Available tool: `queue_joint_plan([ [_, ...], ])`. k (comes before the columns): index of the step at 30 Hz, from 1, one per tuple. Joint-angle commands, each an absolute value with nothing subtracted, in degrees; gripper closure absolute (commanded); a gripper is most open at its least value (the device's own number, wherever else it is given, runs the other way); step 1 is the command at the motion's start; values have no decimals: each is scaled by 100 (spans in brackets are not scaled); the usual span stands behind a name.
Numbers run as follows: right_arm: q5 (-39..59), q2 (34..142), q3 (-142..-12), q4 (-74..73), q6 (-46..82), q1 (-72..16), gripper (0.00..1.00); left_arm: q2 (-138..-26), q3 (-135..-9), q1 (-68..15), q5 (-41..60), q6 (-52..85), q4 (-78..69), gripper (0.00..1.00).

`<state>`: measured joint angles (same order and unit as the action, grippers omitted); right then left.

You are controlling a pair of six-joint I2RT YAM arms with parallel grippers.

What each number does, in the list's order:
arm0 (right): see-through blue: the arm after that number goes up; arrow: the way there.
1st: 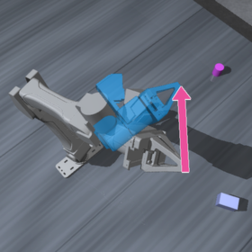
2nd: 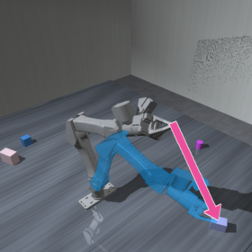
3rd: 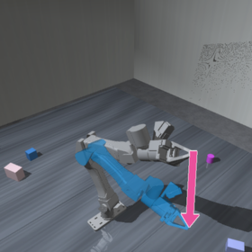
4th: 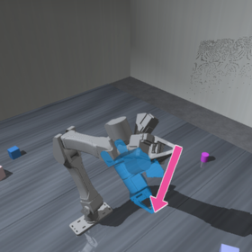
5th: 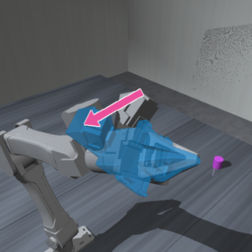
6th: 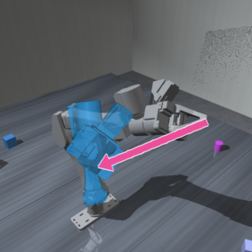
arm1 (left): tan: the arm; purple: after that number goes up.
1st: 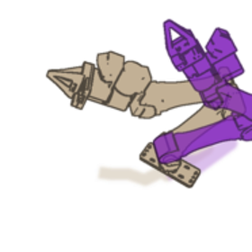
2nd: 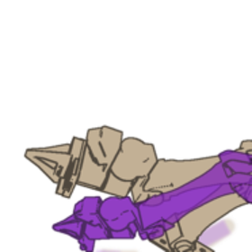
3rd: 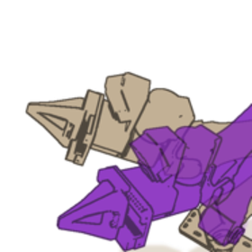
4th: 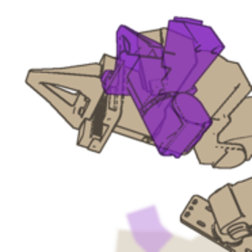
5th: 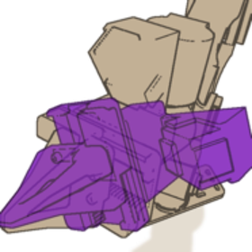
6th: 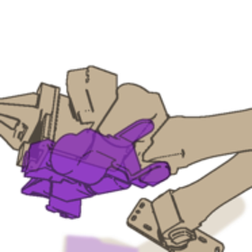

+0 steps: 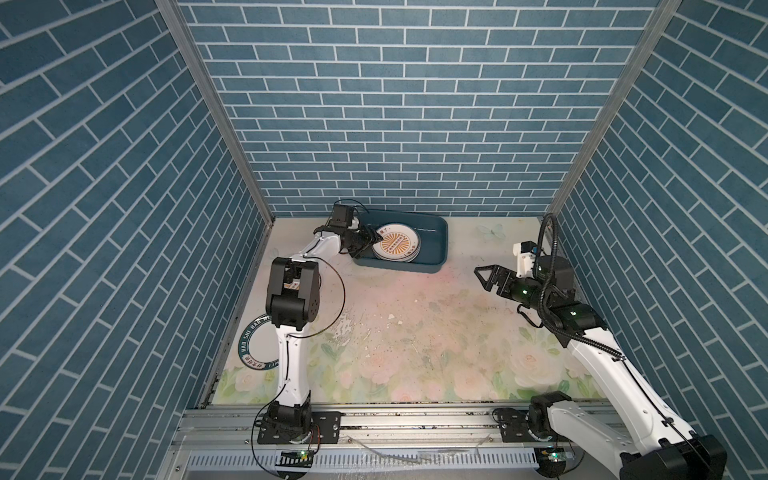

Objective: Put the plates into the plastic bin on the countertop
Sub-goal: 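Lower the plate against the bin stack and open the left gripper, then move the left gripper to the next sunburst plate while the right moves toward the bin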

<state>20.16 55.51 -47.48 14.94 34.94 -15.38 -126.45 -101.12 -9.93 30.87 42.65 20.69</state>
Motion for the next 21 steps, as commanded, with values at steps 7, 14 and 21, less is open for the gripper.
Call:
queue_joint_plan([
  [7,2057,5445,-4960,1537,3577,-1555,1,-11975,-9919,-1011,2540,3521,2578,17],
  [14,2166,5461,-5089,1608,3515,-1566,1,-10798,-8877,-968,2003,3390,2150,7],
  [21,2388,5580,-5376,1542,3518,-1607,2,-9730,-7672,-632,1682,3620,1742,0],
])
